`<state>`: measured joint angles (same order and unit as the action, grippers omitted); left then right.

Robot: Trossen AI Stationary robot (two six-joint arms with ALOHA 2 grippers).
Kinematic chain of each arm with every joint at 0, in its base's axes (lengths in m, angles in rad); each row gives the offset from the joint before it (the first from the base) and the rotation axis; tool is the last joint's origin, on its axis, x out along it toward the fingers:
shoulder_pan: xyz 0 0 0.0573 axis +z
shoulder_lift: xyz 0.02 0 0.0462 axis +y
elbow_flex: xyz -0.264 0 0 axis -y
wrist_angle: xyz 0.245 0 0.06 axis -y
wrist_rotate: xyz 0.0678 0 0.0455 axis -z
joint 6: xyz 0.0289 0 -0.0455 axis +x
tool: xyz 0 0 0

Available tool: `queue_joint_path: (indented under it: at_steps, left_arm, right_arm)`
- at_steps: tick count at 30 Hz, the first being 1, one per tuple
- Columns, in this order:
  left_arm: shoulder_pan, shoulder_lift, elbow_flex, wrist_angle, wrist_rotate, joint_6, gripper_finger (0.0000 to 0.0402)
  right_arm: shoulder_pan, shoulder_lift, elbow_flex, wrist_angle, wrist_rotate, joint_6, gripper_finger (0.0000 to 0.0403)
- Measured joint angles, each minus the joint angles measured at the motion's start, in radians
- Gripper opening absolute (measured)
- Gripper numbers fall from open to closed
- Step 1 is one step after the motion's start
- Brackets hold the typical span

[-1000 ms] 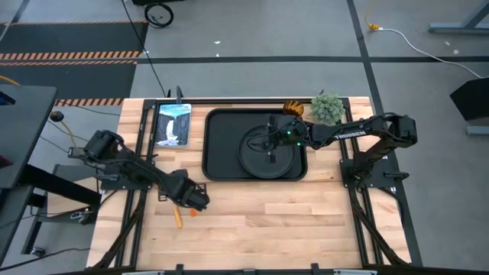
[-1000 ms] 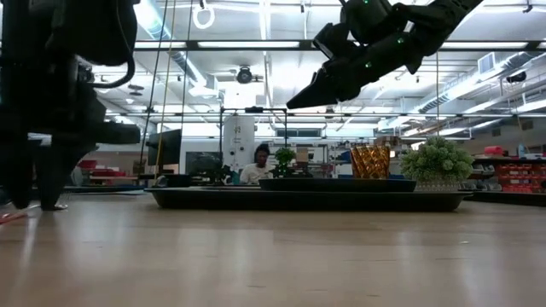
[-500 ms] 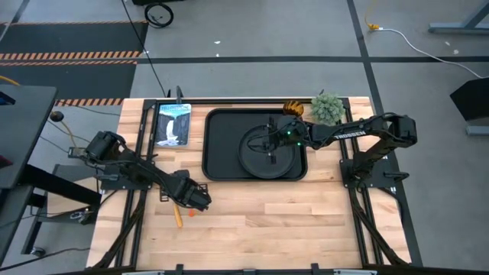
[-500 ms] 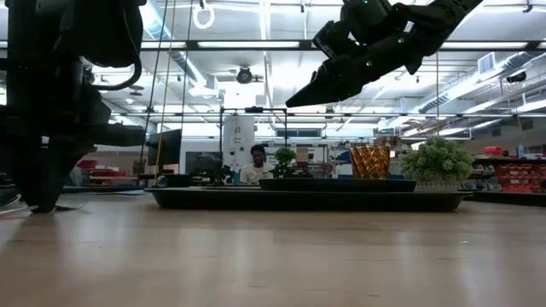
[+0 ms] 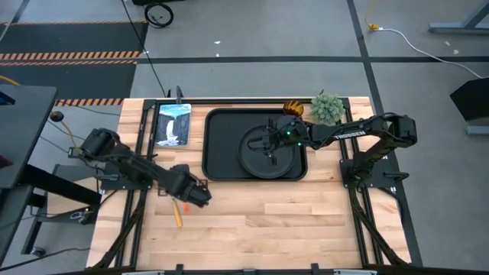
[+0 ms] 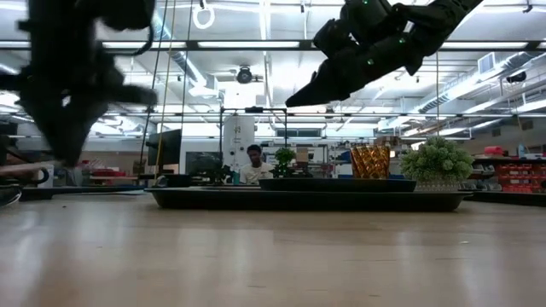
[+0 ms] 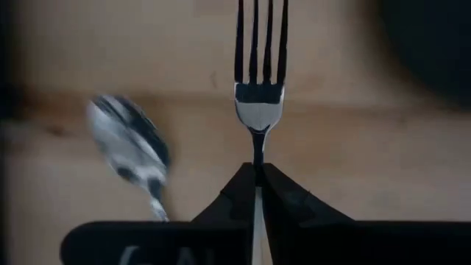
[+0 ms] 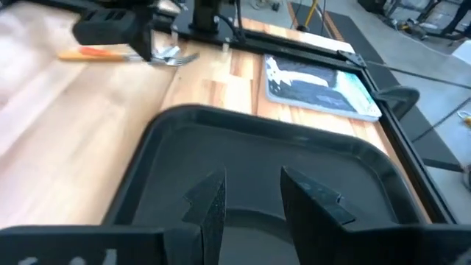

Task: Pick and place plate/cup/fork/spoon on tray
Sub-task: Put the orange fork on the black serving tray to the left of the black plate

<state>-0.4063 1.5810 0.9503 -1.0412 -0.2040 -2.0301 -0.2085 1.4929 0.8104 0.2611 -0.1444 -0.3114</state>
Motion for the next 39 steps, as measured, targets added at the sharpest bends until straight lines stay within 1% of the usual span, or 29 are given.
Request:
queue_joint_path:
  at_steps: [4, 6, 8, 11, 14, 19, 24, 31, 35, 39]
  left_arm:
    - [0.073, -0.003, 0.124, -0.147, -0.093, 0.086, 0.0017]
    - [0.124, -0.003, 0.174, -0.188, -0.144, 0.148, 0.0019]
    - [0.178, -0.003, 0.205, -0.176, -0.206, 0.218, 0.002]
    - [0.265, 0.001, 0.231, -0.133, -0.265, 0.339, 0.0021]
    - [0.349, 0.009, 0.223, -0.002, -0.3, 0.471, 0.0021]
    - [0.461, 0.079, 0.22, 0.224, -0.296, 0.691, 0.0022]
    - [0.53, 0.177, 0.223, 0.412, -0.243, 0.809, 0.002]
    - [0.579, 0.296, 0.222, 0.515, -0.144, 0.833, 0.002]
    - [0.585, 0.33, 0.223, 0.573, -0.114, 0.838, 0.002]
    - [0.585, 0.343, 0.223, 0.563, -0.103, 0.817, 0.002]
  right_arm:
    - [0.005, 0.0, 0.0, 0.037, -0.027, 0.021, 0.0137]
    - [0.014, 0.0, 0.0, 0.052, -0.034, 0.025, 0.0137]
    - [0.026, 0.0, 0.0, 0.057, -0.034, 0.024, 0.0137]
    - [0.043, 0.0, 0.0, 0.056, -0.034, 0.024, 0.0137]
    - [0.06, 0.0, 0.0, 0.042, -0.034, 0.024, 0.0137]
    - [0.077, 0.0, 0.0, 0.015, -0.033, 0.023, 0.0137]
    - [0.08, 0.0, 0.0, 0.006, -0.033, 0.024, 0.0137]
    - [0.08, 0.0, 0.0, 0.0, -0.033, 0.024, 0.0137]
    - [0.08, 0.0, 0.0, -0.001, -0.033, 0.023, 0.0137]
    - [0.08, 0.0, 0.0, -0.006, -0.033, 0.023, 0.0137]
